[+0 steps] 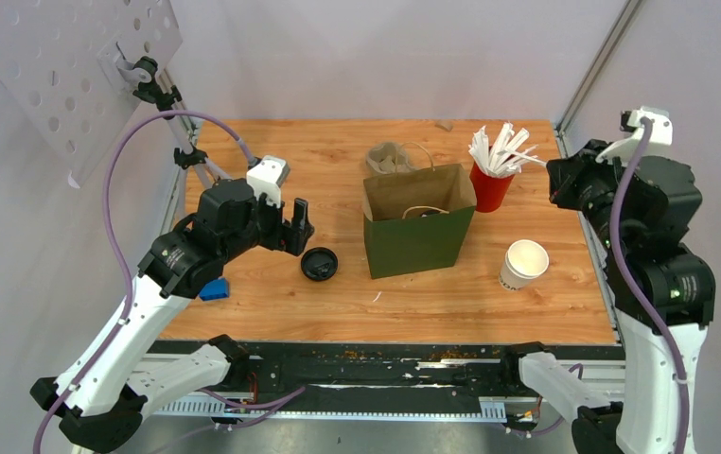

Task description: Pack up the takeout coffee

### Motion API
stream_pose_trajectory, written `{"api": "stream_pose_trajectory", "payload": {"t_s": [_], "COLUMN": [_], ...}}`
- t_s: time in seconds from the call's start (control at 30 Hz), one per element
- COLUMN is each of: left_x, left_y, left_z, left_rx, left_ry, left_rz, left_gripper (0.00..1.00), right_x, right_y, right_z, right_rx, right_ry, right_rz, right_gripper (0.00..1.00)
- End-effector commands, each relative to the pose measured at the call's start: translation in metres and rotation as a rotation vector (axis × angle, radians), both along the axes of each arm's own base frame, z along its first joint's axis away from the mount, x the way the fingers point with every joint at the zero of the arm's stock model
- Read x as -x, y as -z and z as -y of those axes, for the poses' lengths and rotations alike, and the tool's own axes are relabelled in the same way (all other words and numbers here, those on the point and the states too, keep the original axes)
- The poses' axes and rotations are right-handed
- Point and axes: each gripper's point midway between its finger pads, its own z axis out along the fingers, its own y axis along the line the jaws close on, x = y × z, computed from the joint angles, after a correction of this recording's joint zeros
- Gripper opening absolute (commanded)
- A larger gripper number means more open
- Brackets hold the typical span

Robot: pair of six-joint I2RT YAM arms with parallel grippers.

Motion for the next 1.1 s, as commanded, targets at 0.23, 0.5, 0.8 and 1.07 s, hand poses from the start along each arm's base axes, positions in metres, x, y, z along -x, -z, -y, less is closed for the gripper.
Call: {"api": "stream_pose_trajectory", "payload": {"t_s": [0.23,0.5,0.8,1.07], "left_x": [-0.005,-0.005,-0.005,-0.003], "left_y": [-0.005,-0.005,-0.005,-0.005], "left_z": [0.005,0.006,0.006,0.002], "left_rx": [0.027,0.026,0.035,0.031], "left_ry": [0.009,0.009,0.005,-0.003], "left_rz": [0.024,0.025,0.023,0.022], "left_gripper": [1.00,1.00,1.00,1.00], "right_x": [0.042,0.061,0.055,0.031], "right_y": [-0.057,-0.050,-0.020,0.018], "right_z": [-0.071,-0.101,-0.123,-0.126], "right_rx": [-0.170,-0.194,-0.272,-0.317], "right_ry": [-0.417,-0.616,-0.746,-0.714], "right_rz": [0.282,0.216,0.084,-0.025], "right_gripper": [0.05,0.04,0.04,0.04]}}
